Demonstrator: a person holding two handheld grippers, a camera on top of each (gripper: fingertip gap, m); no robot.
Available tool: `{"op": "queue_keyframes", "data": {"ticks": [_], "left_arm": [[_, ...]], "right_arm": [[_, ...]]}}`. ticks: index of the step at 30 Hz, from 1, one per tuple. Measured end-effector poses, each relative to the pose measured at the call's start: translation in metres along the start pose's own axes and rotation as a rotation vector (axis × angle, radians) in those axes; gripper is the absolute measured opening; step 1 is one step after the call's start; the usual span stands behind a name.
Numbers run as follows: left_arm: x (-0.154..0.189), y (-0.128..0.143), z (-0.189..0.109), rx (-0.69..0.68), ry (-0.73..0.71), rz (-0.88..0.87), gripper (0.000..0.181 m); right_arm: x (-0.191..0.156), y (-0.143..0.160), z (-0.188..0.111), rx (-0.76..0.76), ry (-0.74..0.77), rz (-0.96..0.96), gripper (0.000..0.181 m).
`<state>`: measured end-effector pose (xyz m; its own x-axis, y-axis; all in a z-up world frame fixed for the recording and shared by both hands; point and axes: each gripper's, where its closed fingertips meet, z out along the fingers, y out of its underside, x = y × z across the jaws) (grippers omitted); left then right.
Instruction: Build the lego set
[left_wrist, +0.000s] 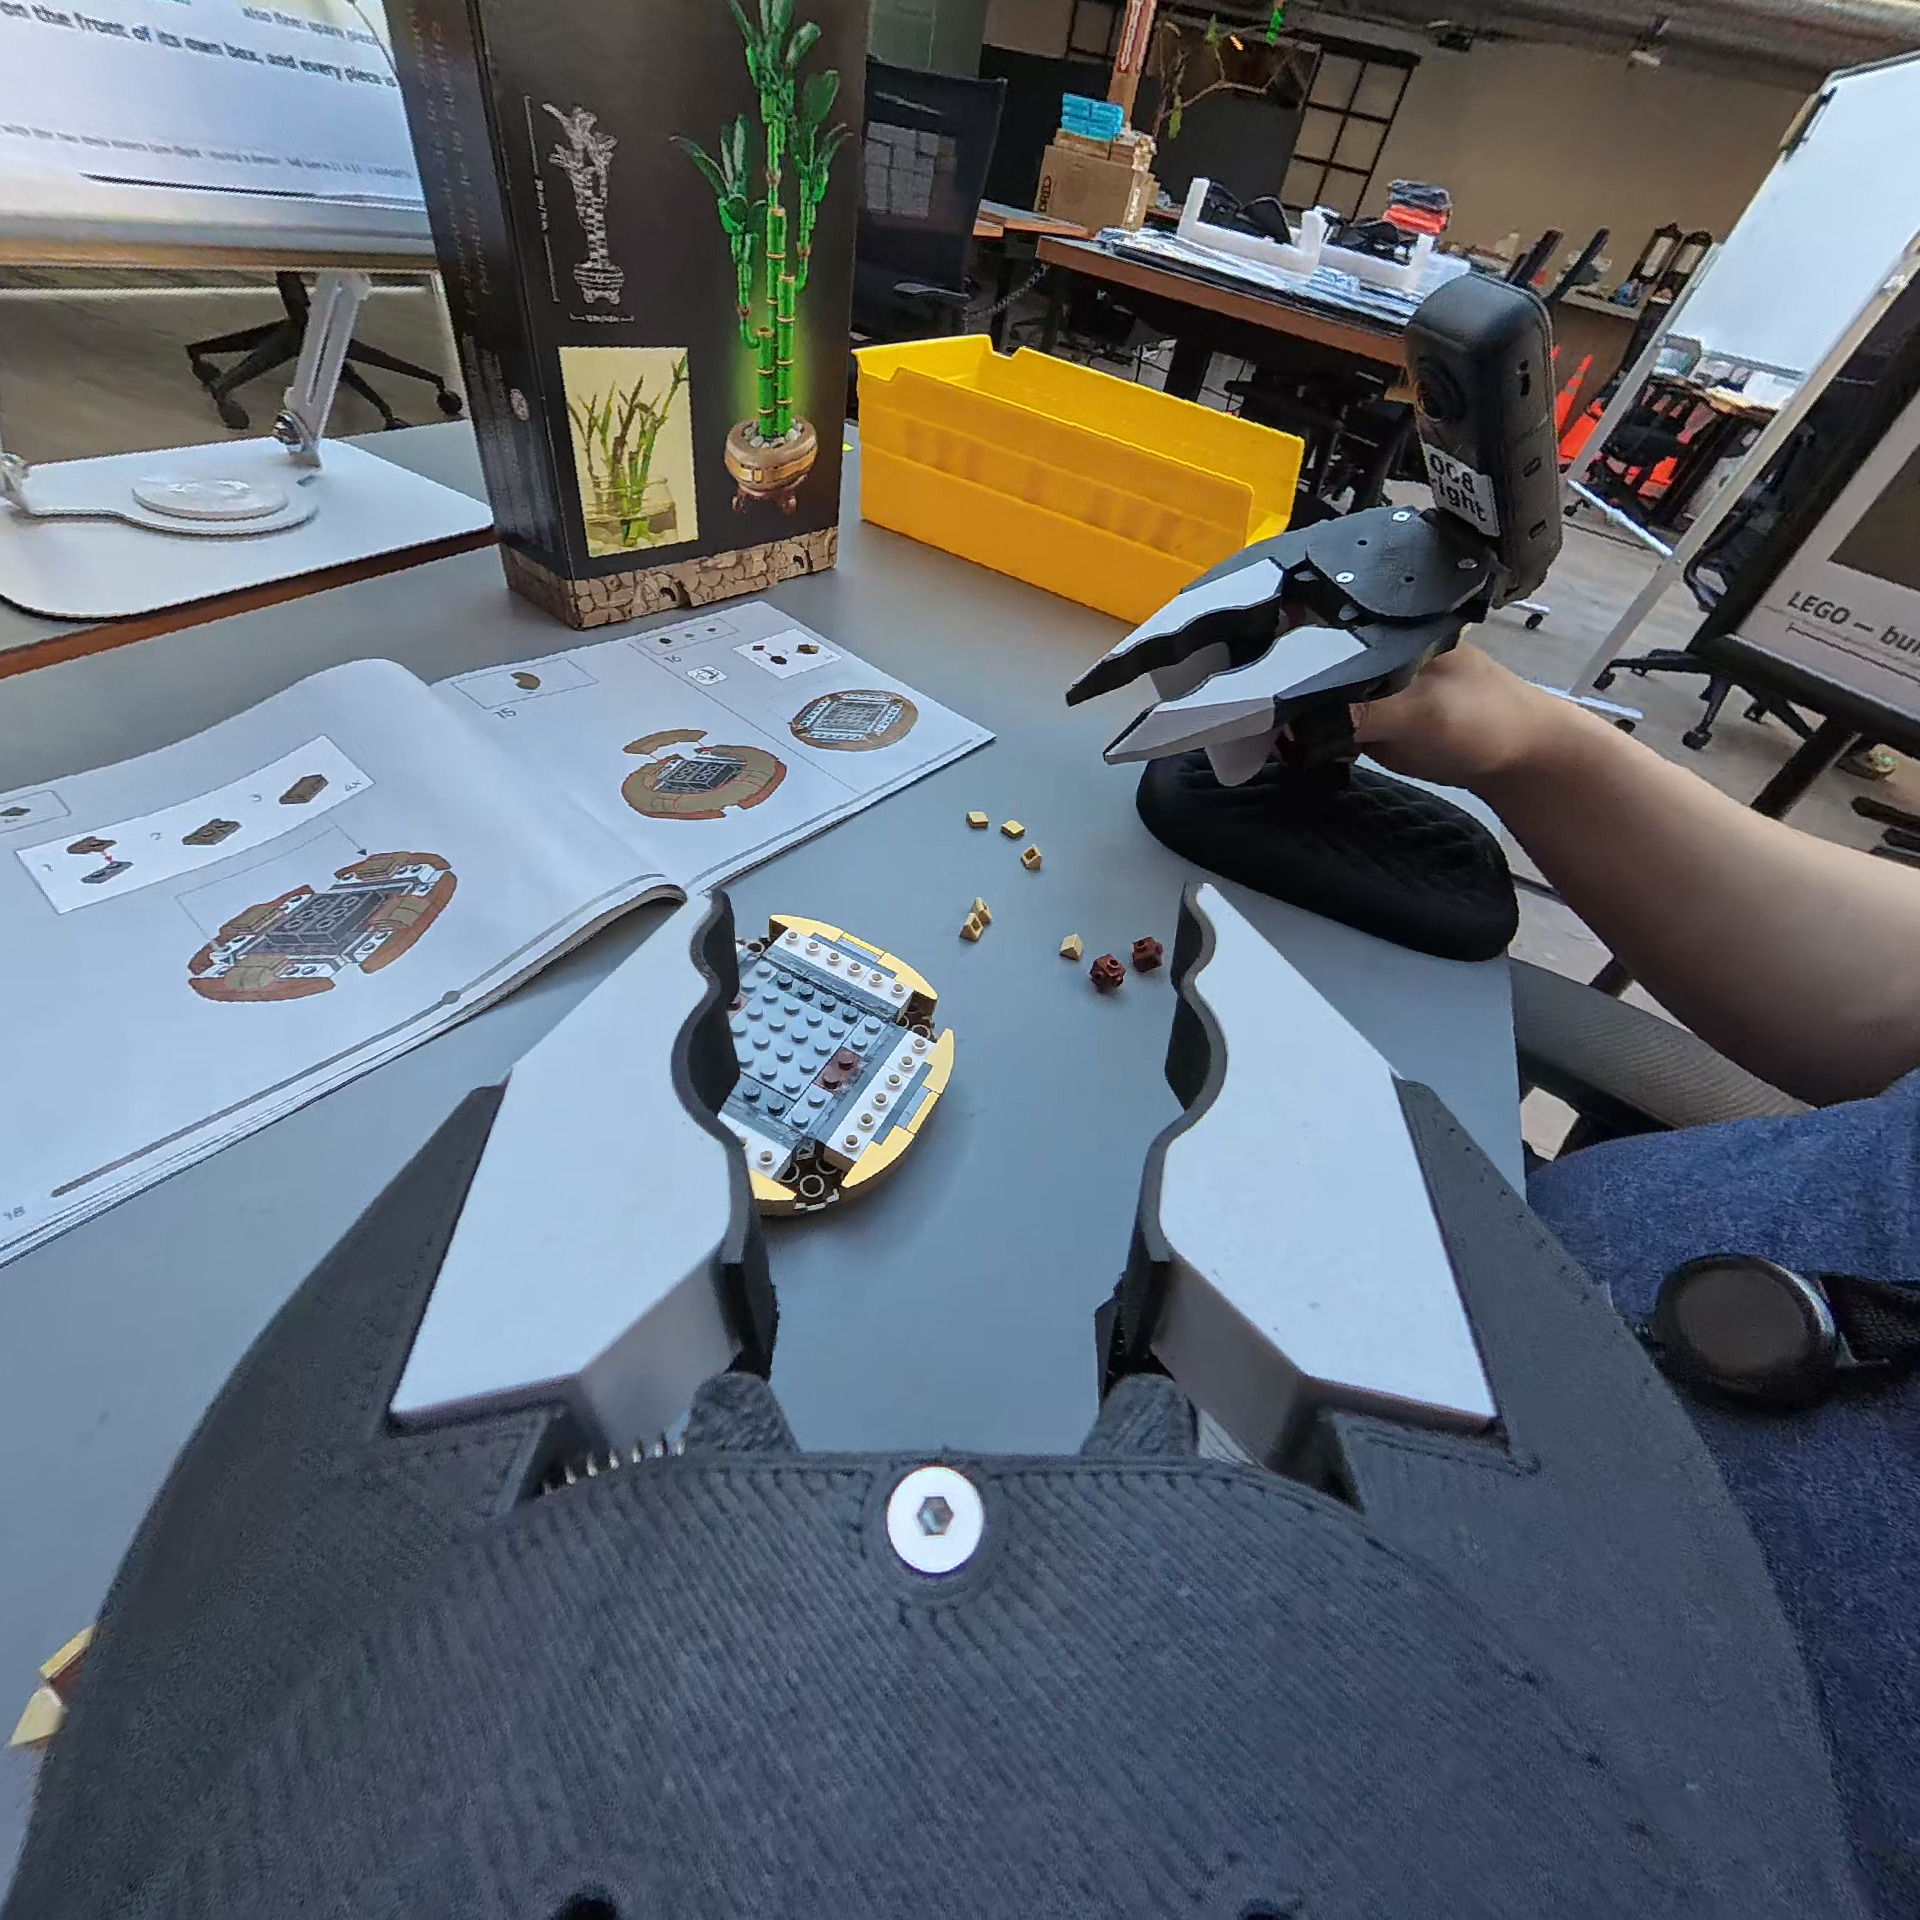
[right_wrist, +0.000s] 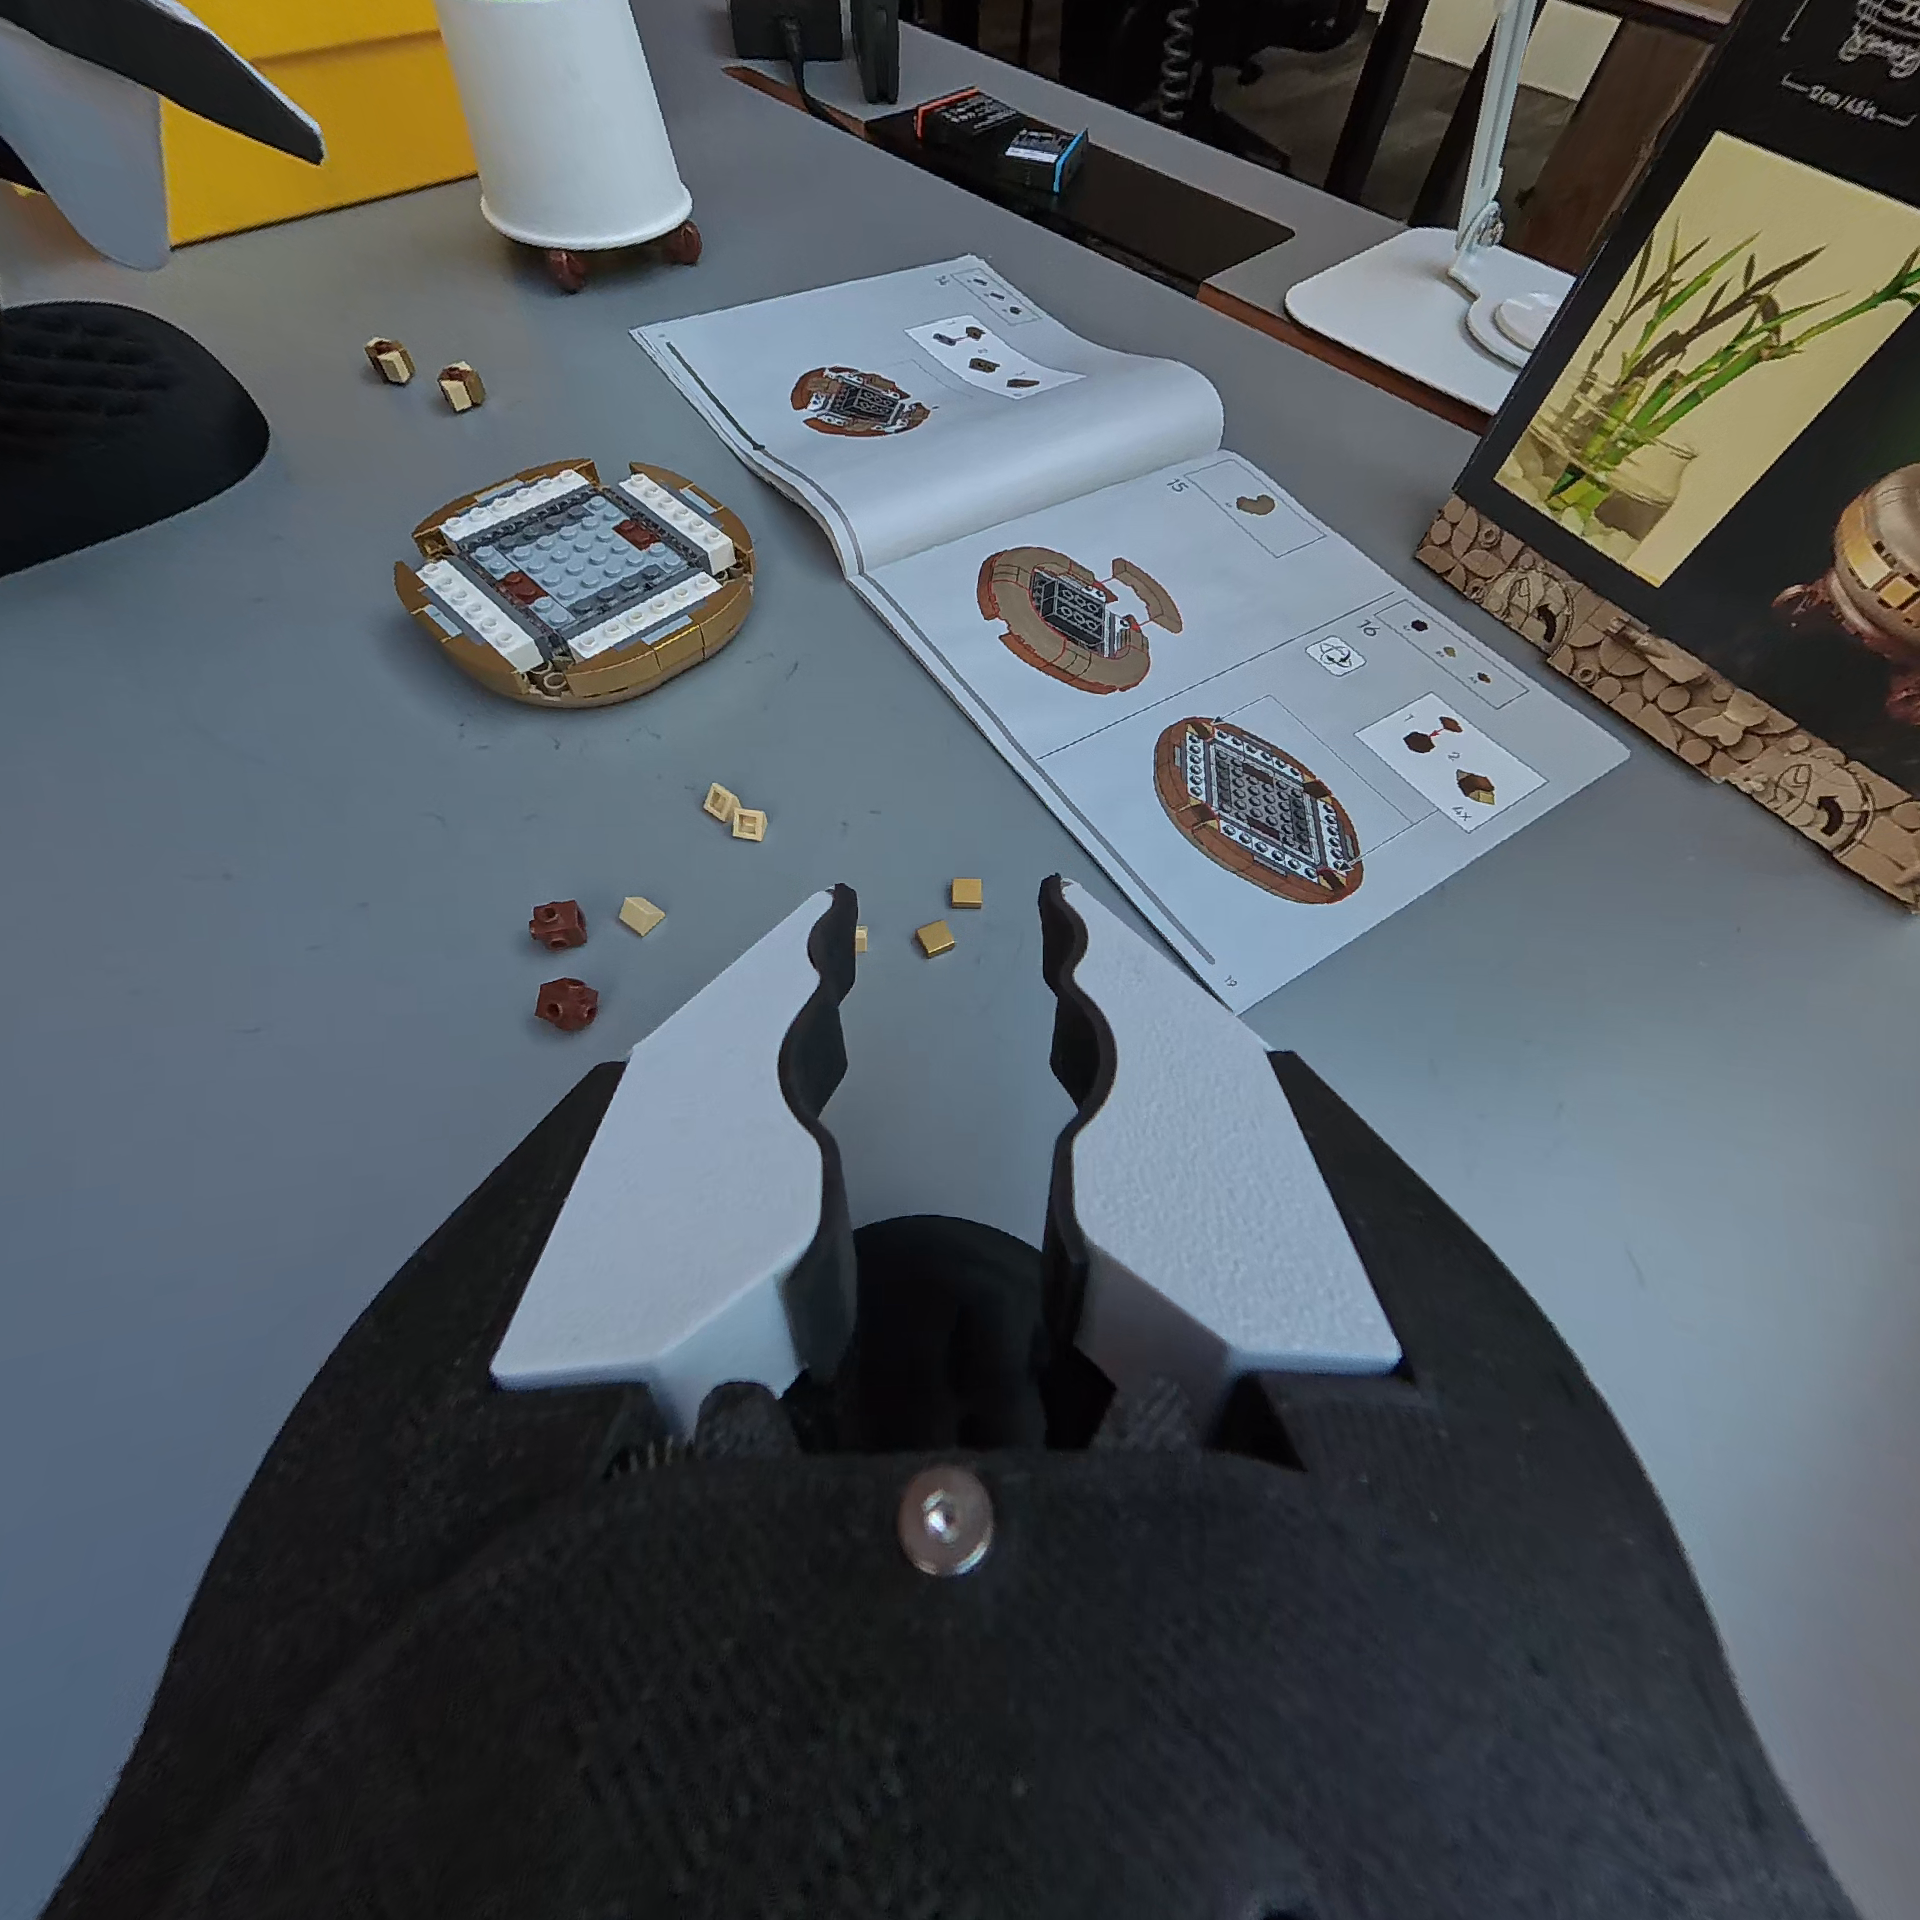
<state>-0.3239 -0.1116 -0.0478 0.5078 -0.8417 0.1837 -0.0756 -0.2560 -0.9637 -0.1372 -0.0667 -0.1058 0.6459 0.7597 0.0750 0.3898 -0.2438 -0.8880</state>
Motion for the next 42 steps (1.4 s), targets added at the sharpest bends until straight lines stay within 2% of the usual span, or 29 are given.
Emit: {"op": "queue_keyframes", "data": {"ticks": [7, 24, 31, 34, 42], "left_arm": [[-0.007, 0.005, 0.000, -0.025, -0.045, 0.013, 0.087], [-0.008, 0.003, -0.007, -0.002, -0.035, 0.017, 0.090], [-0.006, 0.007, -0.007, -0.018, -0.029, 0.014, 0.089], [-0.004, 0.010, -0.007, -0.032, -0.021, 0.023, 0.088], [0.002, 0.016, -0.005, -0.069, -0.009, 0.056, 0.085]], "right_arm": [[0.000, 0.001, 0.003, -0.018, -0.001, -0.012, 0.036], [0.000, 0.016, 0.006, -0.101, -0.003, -0.066, 0.035], [-0.014, 0.023, 0.009, -0.152, -0.068, -0.132, 0.035], [-0.023, 0.026, 0.013, -0.190, -0.094, -0.172, 0.028], [-0.077, 0.023, 0.020, -0.239, -0.262, -0.277, 0.021]]}}
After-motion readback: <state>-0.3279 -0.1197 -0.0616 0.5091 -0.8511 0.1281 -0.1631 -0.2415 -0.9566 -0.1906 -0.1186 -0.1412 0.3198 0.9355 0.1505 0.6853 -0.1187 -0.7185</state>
